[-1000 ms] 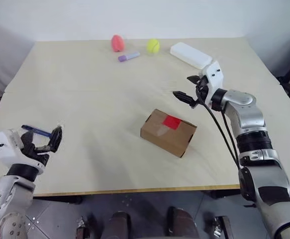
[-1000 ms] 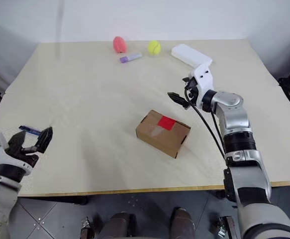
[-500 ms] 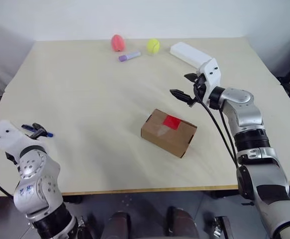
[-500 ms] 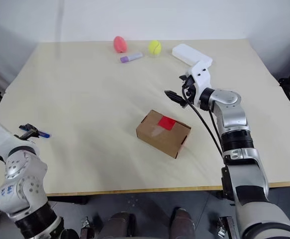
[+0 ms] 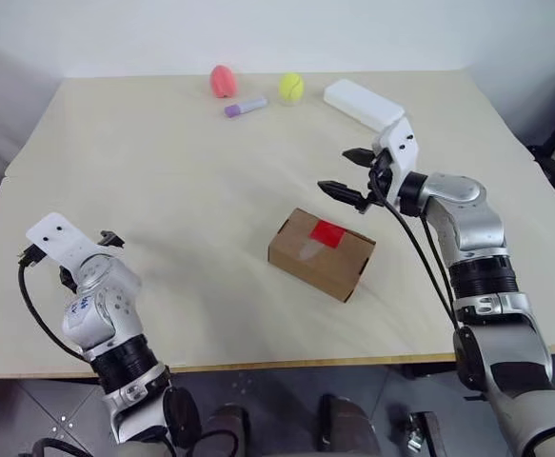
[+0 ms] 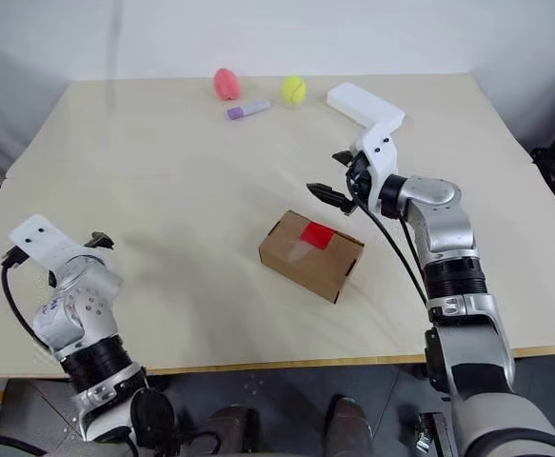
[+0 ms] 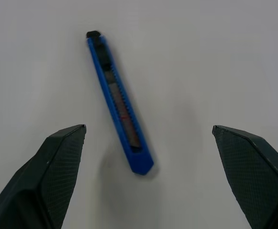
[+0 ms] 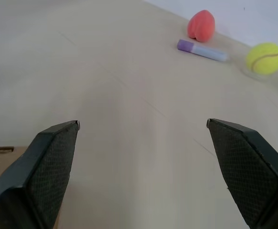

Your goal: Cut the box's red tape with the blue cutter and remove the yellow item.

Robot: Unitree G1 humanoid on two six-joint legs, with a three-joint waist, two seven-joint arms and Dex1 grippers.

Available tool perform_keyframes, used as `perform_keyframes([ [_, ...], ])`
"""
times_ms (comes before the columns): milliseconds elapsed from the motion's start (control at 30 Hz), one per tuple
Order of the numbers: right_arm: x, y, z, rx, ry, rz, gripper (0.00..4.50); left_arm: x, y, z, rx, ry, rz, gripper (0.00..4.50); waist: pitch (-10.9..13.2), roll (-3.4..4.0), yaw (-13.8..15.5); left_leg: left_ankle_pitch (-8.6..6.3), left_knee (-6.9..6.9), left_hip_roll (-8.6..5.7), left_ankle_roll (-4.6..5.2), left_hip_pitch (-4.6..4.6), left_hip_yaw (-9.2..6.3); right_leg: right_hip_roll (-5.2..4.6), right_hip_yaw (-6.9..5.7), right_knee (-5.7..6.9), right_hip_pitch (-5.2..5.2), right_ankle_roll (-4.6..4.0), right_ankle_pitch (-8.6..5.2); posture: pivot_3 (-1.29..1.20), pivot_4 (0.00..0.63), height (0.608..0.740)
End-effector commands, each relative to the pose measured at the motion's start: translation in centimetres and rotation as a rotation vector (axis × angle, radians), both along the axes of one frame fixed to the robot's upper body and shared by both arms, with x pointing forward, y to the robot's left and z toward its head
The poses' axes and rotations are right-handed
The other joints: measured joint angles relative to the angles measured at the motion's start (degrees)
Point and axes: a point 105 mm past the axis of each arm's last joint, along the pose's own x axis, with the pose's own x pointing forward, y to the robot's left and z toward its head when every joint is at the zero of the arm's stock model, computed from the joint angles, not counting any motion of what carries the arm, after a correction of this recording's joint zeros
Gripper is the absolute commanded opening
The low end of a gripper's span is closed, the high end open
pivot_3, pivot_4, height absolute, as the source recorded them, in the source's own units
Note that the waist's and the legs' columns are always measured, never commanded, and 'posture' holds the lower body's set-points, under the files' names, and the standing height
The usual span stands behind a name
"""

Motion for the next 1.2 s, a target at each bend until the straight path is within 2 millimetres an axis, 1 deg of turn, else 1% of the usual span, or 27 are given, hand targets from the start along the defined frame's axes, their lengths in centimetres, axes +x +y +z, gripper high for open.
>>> perform_keyframes([
  [33,-0.4,-0.3,1.5,0.012,-0.055,0.0,4.47,-0.3,0.7,0.2,0.001,0.012,0.06,4.5,0.0,0.0,0.01,0.0,0.0,0.0,0.0,0.0,0.0,0.0,0.0,0.0,0.0,0.0,0.0,0.0,0.15,0.74],
  [233,-0.6,-0.6,1.5,0.017,-0.057,-0.014,4.47,-0.2,1.1,-0.8,-0.027,0.055,0.101,4.5,0.01,-0.01,0.11,0.0,0.02,0.0,-0.01,0.0,0.0,0.0,0.0,0.0,0.0,0.0,0.0,0.0,0.15,0.74],
  [500,-1.0,-0.6,1.5,0.013,-0.052,0.003,4.47,0.7,1.0,-1.3,-0.052,0.062,0.064,4.5,0.0,-0.01,0.06,0.0,0.0,0.01,-0.01,0.05,0.01,0.01,0.01,0.04,0.0,0.0,0.0,0.0,0.15,0.74],
  [567,-1.7,-0.4,1.5,0.017,-0.038,0.058,4.47,1.0,1.2,-1.4,-0.06,0.066,0.059,4.5,0.0,0.0,0.09,0.0,0.01,0.01,-0.01,0.05,0.01,0.01,0.02,0.05,0.0,0.0,0.0,0.0,0.15,0.74],
  [667,-3.7,0.2,2.1,0.058,-0.038,0.204,4.47,1.3,1.5,-1.4,-0.069,0.068,0.067,4.5,0.0,0.0,0.15,0.0,0.02,0.01,-0.01,0.06,0.01,0.01,0.02,0.05,0.01,0.0,0.0,0.0,0.15,0.74],
  [767,-5.3,0.2,2.4,0.078,-0.039,0.315,4.47,1.5,1.7,-1.4,-0.077,0.066,0.075,4.5,0.0,0.0,0.14,0.0,0.02,0.0,-0.01,0.08,0.02,0.01,0.02,0.06,0.01,0.0,0.0,0.0,0.15,0.74],
  [900,-5.7,-0.1,2.7,0.067,-0.045,0.361,4.47,1.6,1.8,-1.6,-0.095,0.067,0.086,4.5,0.0,0.0,0.16,0.0,0.03,0.01,-0.01,0.09,0.02,0.01,0.04,0.07,0.02,0.0,0.0,0.0,0.15,0.74],
  [1067,-6.3,0.3,3.7,0.083,-0.053,0.418,4.47,1.6,2.0,-1.9,-0.116,0.07,0.101,4.5,-0.01,0.01,0.16,0.0,0.03,0.01,-0.02,0.12,0.03,0.01,0.05,0.09,0.02,0.0,0.0,0.0,0.15,0.74],
  [1133,-6.6,0.4,3.8,0.082,-0.047,0.441,4.47,1.7,2.1,-1.9,-0.116,0.072,0.102,4.5,-0.01,0.01,0.16,0.0,0.03,0.01,-0.01,0.13,0.04,0.01,0.05,0.1,0.02,0.0,0.0,0.0,0.15,0.74],
  [1200,-6.7,0.3,3.6,0.066,-0.037,0.453,4.5,1.8,2.2,-1.9,-0.113,0.076,0.108,4.11,-0.01,0.02,0.15,0.0,0.03,0.01,-0.02,0.13,0.04,0.01,0.06,0.11,0.02,0.0,0.0,0.0,0.15,0.74],
])
